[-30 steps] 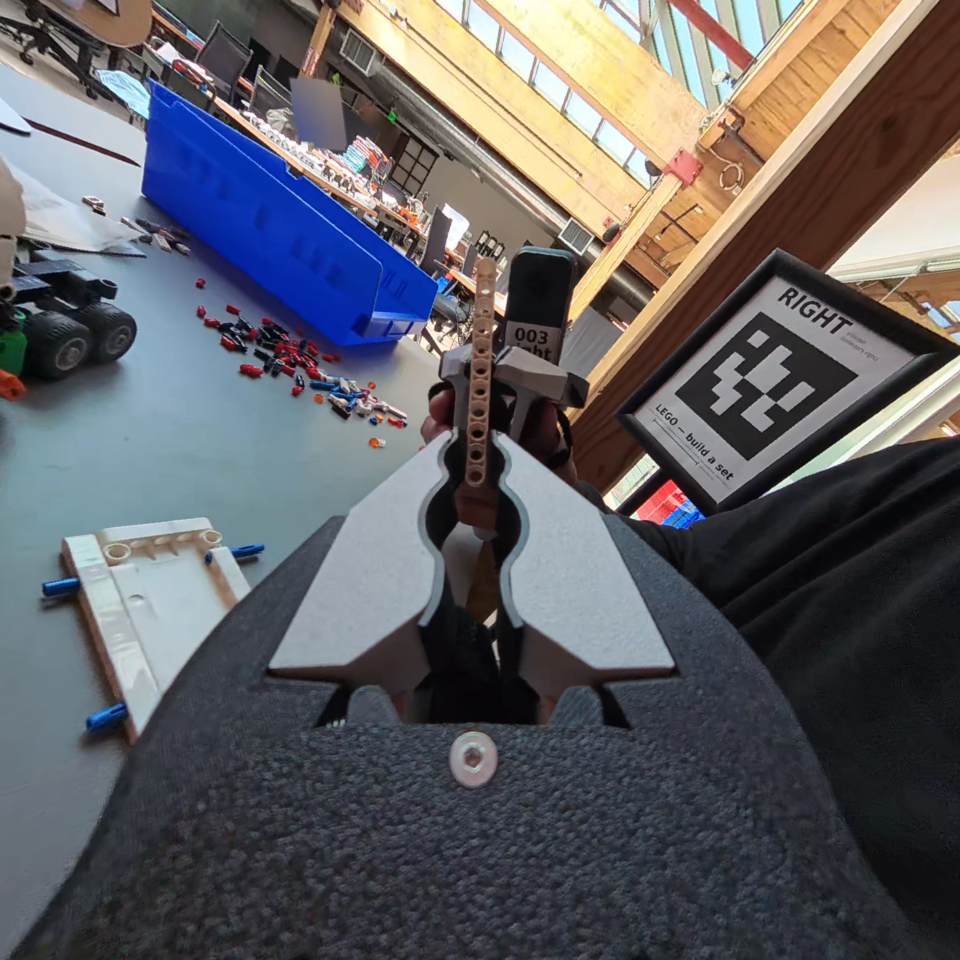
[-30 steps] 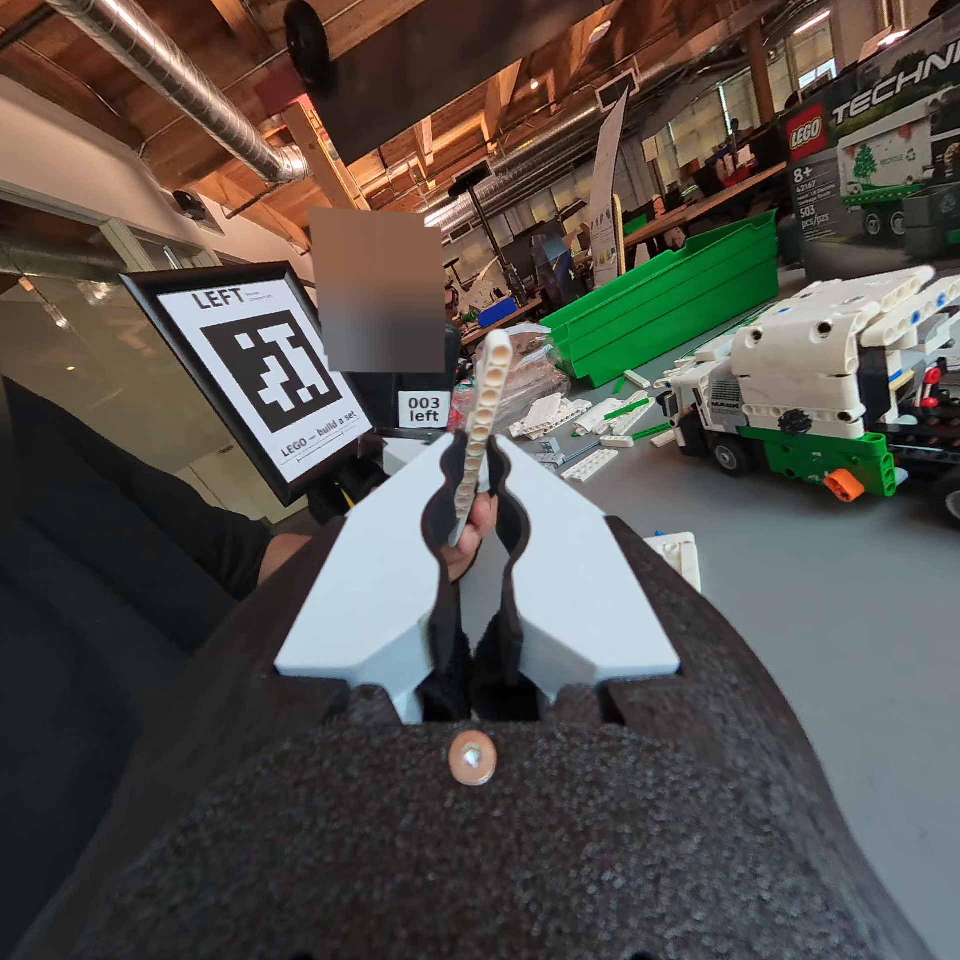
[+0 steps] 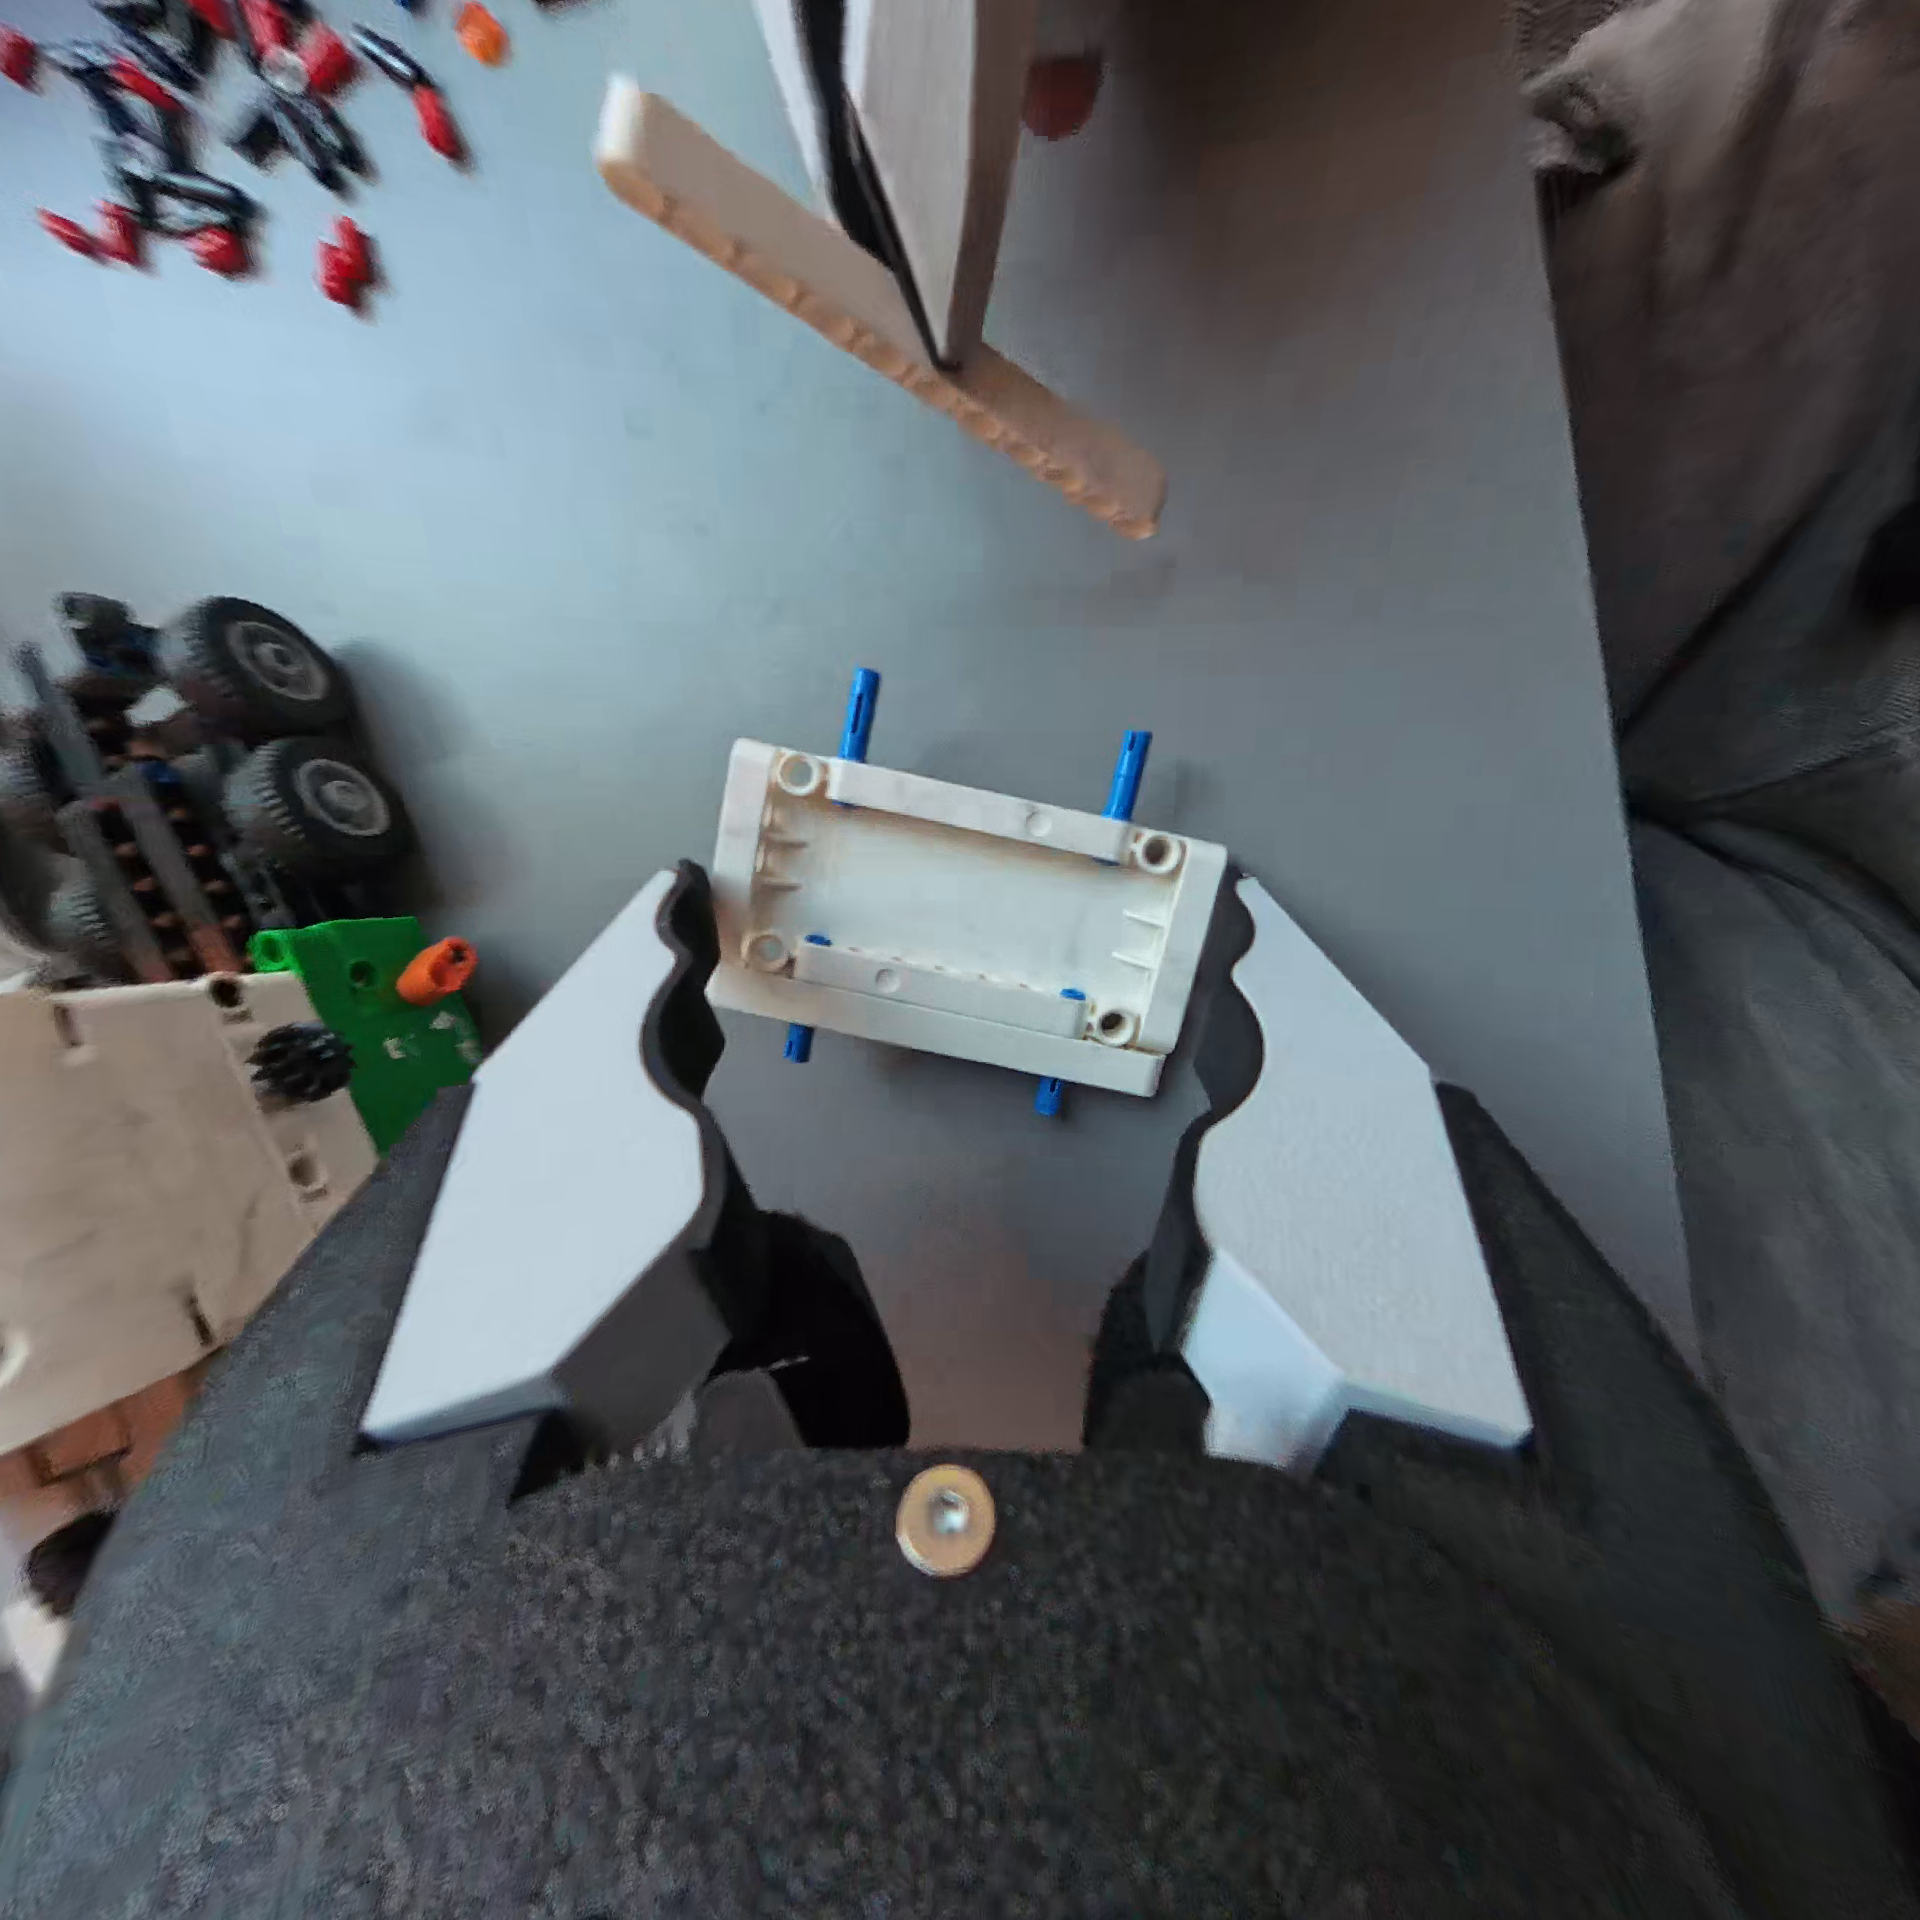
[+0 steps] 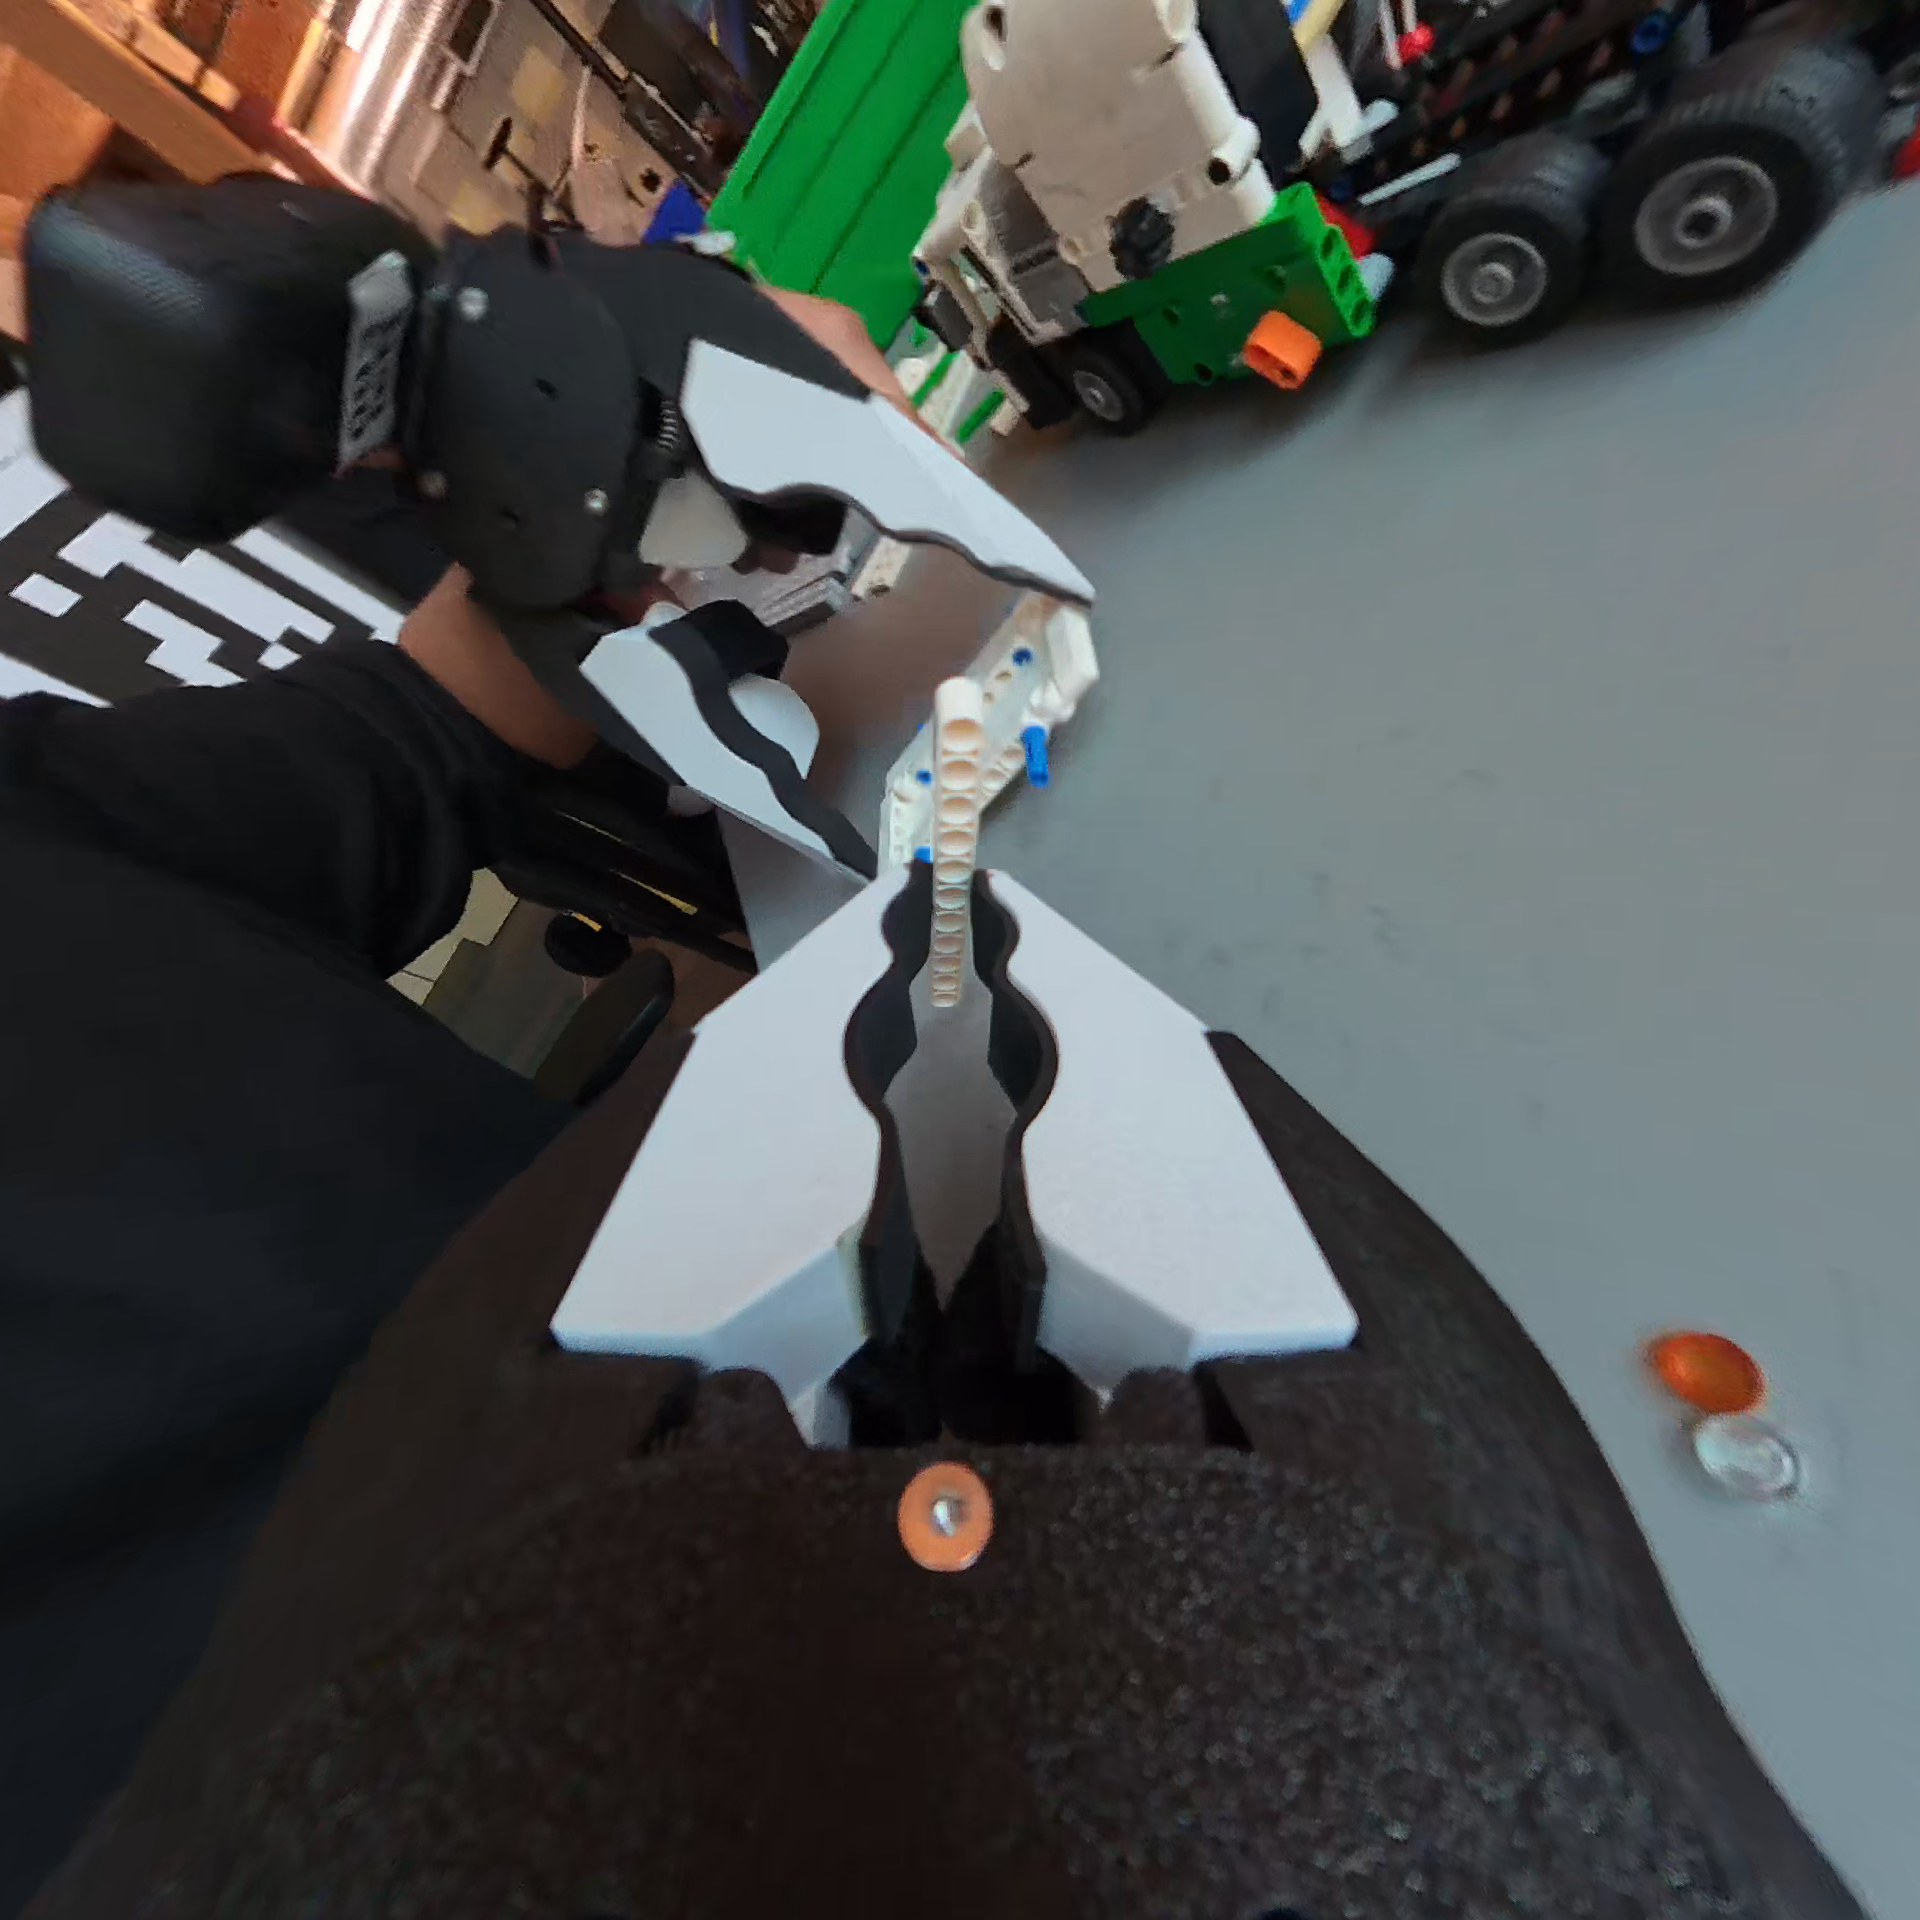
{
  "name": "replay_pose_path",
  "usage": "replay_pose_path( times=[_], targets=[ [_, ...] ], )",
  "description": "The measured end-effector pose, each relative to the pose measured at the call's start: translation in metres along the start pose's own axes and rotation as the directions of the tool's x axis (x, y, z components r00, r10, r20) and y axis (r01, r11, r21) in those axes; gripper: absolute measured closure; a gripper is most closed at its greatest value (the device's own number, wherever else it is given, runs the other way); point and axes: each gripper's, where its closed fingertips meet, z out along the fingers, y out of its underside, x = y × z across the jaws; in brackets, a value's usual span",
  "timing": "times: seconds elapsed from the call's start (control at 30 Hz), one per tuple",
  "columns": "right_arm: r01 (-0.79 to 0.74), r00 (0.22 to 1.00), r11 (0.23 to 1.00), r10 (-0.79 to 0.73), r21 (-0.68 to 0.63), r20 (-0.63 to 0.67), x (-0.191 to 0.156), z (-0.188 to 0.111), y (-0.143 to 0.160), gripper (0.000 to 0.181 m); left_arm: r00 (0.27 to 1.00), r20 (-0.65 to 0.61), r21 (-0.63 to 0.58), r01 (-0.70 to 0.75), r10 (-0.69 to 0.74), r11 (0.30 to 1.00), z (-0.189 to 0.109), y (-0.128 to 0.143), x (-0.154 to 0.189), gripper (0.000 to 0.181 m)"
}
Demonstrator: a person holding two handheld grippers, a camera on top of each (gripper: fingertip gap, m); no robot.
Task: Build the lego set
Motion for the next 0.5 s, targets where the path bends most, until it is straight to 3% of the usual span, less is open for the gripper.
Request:
replay_pose_path(
  times=[0.03,0.17,0.5],
  targets=[
    [-0.018,1.000,1.000,0.018,0.000,-0.006,0.002,0.000,0.000,0.175,0.997,0.070,0.019,-0.016,0.015,1.000,-0.001,-0.003,-0.006,0.088],
    [-0.049,0.999,0.998,0.048,-0.044,-0.007,0.004,0.007,0.004,0.175,0.963,0.264,0.095,-0.079,0.051,0.992,-0.003,-0.018,-0.017,0.089],
    [-0.153,0.987,0.983,0.156,-0.101,0.021,0.006,0.018,0.007,0.175,0.943,0.322,0.194,-0.149,0.080,0.970,-0.002,-0.029,-0.011,0.089]
  ],
)
